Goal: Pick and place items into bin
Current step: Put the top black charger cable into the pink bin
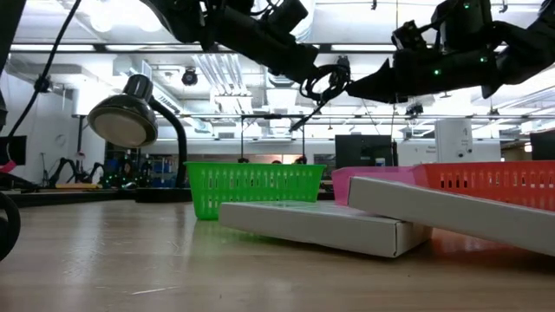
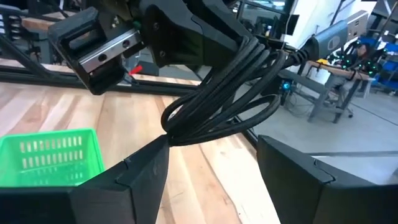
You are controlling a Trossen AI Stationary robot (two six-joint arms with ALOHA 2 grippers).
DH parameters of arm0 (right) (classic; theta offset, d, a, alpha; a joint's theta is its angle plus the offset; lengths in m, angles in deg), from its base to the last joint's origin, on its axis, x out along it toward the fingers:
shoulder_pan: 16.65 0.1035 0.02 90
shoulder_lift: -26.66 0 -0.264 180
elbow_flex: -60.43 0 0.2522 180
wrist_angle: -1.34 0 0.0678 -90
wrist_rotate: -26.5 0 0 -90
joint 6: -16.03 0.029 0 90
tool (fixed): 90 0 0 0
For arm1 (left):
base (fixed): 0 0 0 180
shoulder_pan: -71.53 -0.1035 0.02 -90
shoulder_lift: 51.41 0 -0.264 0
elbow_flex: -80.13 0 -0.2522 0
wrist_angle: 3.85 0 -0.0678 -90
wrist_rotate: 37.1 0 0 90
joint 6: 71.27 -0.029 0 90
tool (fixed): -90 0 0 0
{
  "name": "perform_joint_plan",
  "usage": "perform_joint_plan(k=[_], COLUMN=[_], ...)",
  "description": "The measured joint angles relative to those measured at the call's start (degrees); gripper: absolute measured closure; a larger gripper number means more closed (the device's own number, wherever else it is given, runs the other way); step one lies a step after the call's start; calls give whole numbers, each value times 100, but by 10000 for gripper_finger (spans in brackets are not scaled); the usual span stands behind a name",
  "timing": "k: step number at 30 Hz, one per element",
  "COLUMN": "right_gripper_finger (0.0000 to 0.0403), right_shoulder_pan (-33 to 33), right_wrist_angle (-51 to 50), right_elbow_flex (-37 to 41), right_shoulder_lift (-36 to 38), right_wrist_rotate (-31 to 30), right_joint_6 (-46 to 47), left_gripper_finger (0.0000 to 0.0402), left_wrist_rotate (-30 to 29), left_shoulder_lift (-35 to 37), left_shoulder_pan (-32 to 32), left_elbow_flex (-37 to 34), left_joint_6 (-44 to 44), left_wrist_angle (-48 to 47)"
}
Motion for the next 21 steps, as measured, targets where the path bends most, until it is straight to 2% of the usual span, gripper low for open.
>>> perform_joint_plan(k=[8, 12, 14, 21], right_gripper_finger=[177, 177, 178, 180], right_shoulder_pan=[2, 2, 7, 2], right_wrist_angle=[11, 33, 149, 332], right_elbow_flex=[7, 7, 11, 11], right_shoulder_lift=[0, 0, 0, 7], right_wrist_rotate=[32, 667, 905, 885], right_joint_6=[84, 275, 385, 744], left_gripper_finger=[400, 400, 400, 400], left_wrist_rotate=[11, 7, 7, 50], left_shoulder_lift=[0, 0, 0, 0], left_shoulder_pan=[9, 30, 49, 161], left_elbow_flex=[-7, -26, -31, -299], left_joint_6=[-35, -293, -317, -709], left_wrist_angle=[-6, 7, 113, 950])
